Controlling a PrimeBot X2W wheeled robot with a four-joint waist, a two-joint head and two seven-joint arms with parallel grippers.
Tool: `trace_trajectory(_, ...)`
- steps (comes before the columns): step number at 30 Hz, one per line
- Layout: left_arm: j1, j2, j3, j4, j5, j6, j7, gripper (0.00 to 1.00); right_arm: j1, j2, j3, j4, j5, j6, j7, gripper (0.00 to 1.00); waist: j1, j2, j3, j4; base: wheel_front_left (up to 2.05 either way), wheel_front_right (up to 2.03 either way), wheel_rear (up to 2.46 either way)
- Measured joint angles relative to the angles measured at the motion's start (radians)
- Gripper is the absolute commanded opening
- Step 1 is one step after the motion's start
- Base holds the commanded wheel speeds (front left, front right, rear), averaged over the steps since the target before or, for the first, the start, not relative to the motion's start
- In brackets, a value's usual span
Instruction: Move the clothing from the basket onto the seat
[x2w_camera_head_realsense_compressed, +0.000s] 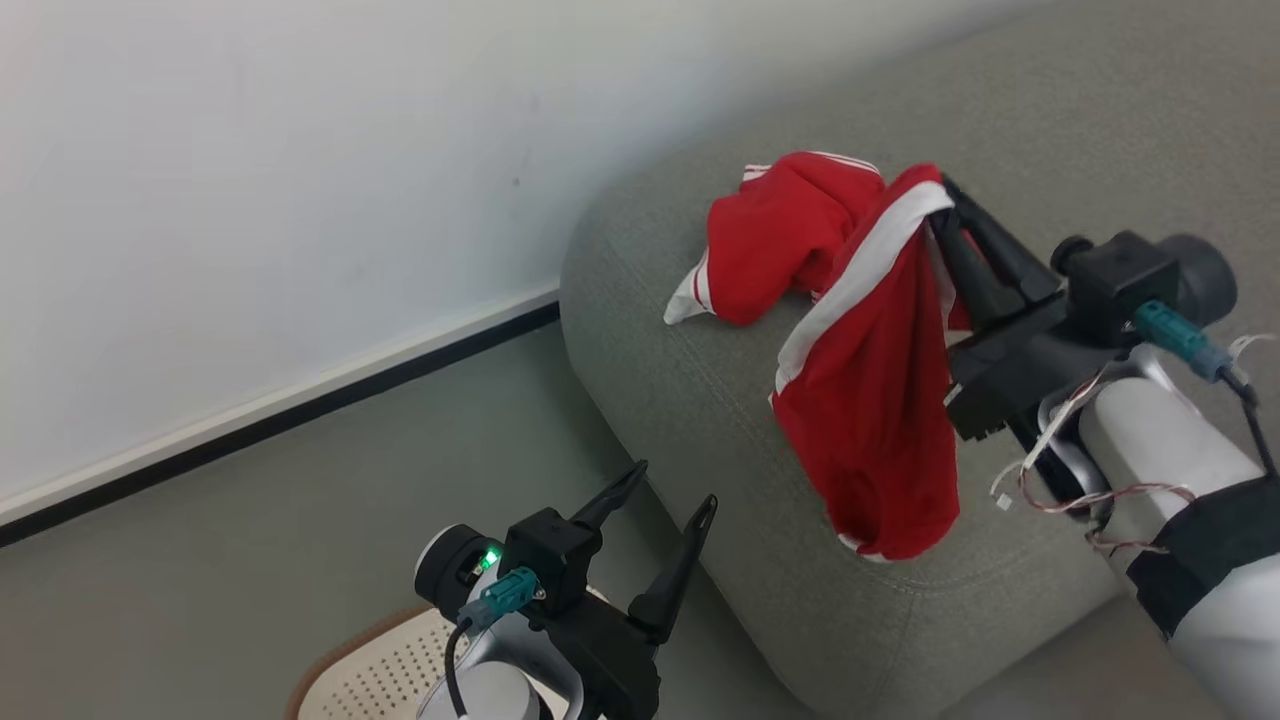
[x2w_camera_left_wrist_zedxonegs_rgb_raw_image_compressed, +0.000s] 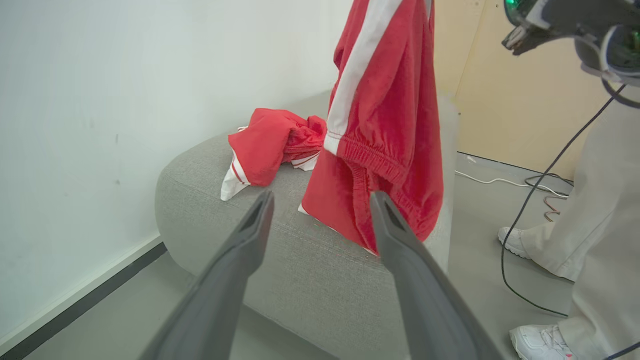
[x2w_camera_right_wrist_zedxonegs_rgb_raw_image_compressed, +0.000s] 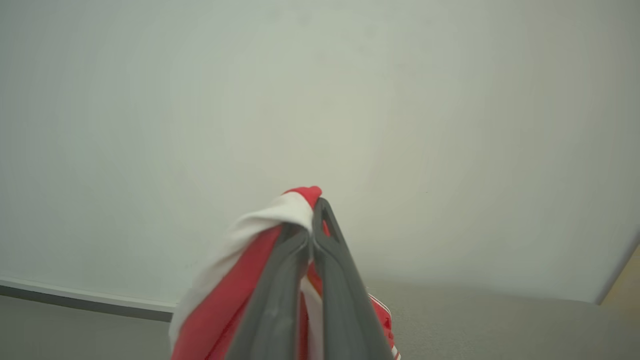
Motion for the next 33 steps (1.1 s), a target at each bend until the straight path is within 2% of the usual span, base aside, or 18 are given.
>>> trace_trajectory(7, -0.019, 0.009, -0.008, -0.019, 0.035, 0.004, 0.006, 1.0, -0.107, -0.02, -0.063, 0.016, 0.012, 0.013, 0.0, 0.0, 0.0, 0.0, 0.091, -0.044, 0.0, 0.0, 0.0)
trace_trajectory(15, -0.078, 0.037, -0.007, -0.067, 0.06, 0.008, 0.014, 1.0, -0.335, -0.08, -0.155, 0.102, 0.026, 0.022, 0.003, 0.0, 0.0001, 0.0, 0.189, -0.051, 0.0, 0.0, 0.0)
trace_trajectory(20, -0.117, 0.056, -0.009, -0.113, 0.096, 0.008, 0.027, 1.0, -0.488, -0.123, -0.207, 0.189, 0.036, 0.024, 0.025, 0.0, 0.0002, 0.0001, 0.255, -0.031, 0.0, 0.0, 0.0)
trace_trajectory(24, -0.149, 0.062, -0.016, -0.157, 0.115, 0.008, 0.038, 1.0, -0.549, -0.155, -0.212, 0.226, 0.024, 0.023, 0.036, 0.0, 0.0, 0.0001, 0.304, -0.004, 0.0, 0.0, 0.0)
trace_trajectory(33, -0.207, 0.075, -0.041, -0.253, 0.165, 0.007, 0.071, 1.0, -0.603, -0.156, -0.224, 0.333, 0.026, 0.024, 0.035, 0.0, 0.0001, 0.0002, 0.417, 0.066, 0.0, 0.0, 0.0)
